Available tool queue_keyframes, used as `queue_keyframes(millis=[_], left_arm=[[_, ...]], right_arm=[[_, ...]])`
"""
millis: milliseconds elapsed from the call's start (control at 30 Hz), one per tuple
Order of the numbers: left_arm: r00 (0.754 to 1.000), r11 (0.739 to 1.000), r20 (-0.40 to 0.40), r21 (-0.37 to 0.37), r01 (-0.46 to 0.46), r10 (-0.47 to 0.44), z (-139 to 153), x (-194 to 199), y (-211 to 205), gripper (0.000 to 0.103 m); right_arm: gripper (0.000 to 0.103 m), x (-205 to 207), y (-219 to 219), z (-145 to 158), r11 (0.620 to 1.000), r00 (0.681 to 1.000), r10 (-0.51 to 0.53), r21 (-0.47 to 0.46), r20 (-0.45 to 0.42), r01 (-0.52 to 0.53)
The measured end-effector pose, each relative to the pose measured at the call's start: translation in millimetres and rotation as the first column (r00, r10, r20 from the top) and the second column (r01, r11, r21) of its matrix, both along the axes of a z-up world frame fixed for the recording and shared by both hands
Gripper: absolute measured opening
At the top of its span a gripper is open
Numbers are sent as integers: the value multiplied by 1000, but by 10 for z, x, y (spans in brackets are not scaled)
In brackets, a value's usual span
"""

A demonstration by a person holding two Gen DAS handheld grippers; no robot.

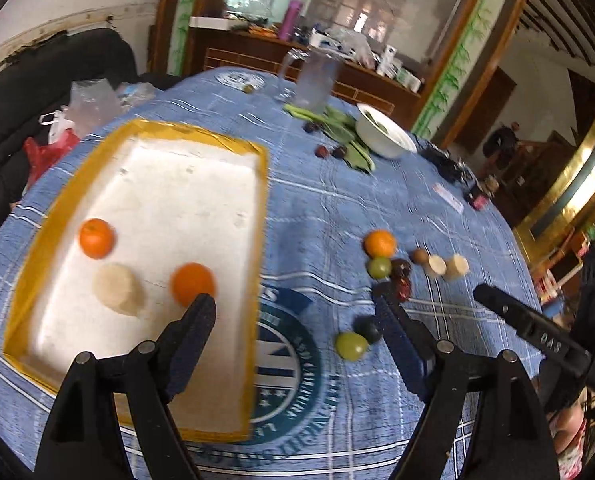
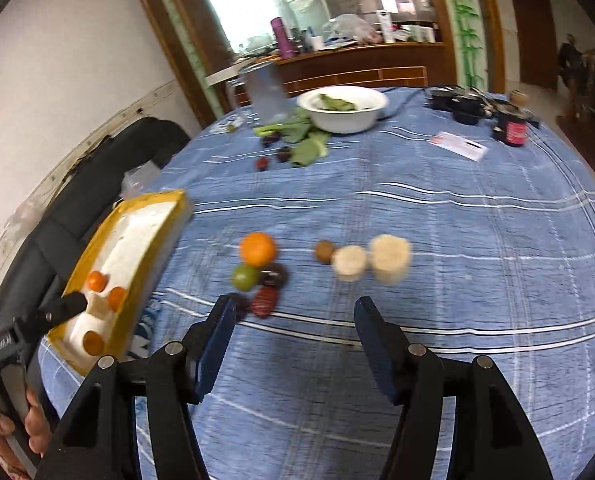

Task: Organize fruits
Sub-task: 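Move both tools back from the tray to the remaining fruit, then grasp a beige slice with the right tool while the left tool grasps a mandarin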

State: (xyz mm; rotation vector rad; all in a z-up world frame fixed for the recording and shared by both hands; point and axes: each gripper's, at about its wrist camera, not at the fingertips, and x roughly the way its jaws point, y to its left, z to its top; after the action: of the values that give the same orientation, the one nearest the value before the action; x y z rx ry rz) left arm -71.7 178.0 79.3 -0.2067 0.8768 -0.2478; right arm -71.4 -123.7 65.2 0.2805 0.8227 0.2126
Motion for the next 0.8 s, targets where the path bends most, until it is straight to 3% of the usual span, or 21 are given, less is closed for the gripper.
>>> queue_keyframes(millis=[333,633,700,733,800], left_arm=[[996,994,-16,71,84,-83,-166,75,-363,81],[978,964,23,174,200,-207,-231,13,-692,81],[979,964,15,176,199,-204,-200,90,-736,81],[981,966,12,177,190,-196,-184,136,-752,81],[987,976,10,152,155,-158,-122,300,-749,81]], right_arm=[[66,180,-270,-275,998,996,-26,61,-85,31],[66,497,-288,-254,994,994,-94,-58,-51,91],[57,618,-300,-316,992,993,-104,-82,-61,99],[48,659,-301,-349,992,993,-100,-81,-70,94],[46,698,-309,-397,992,992,-101,-78,-72,95]])
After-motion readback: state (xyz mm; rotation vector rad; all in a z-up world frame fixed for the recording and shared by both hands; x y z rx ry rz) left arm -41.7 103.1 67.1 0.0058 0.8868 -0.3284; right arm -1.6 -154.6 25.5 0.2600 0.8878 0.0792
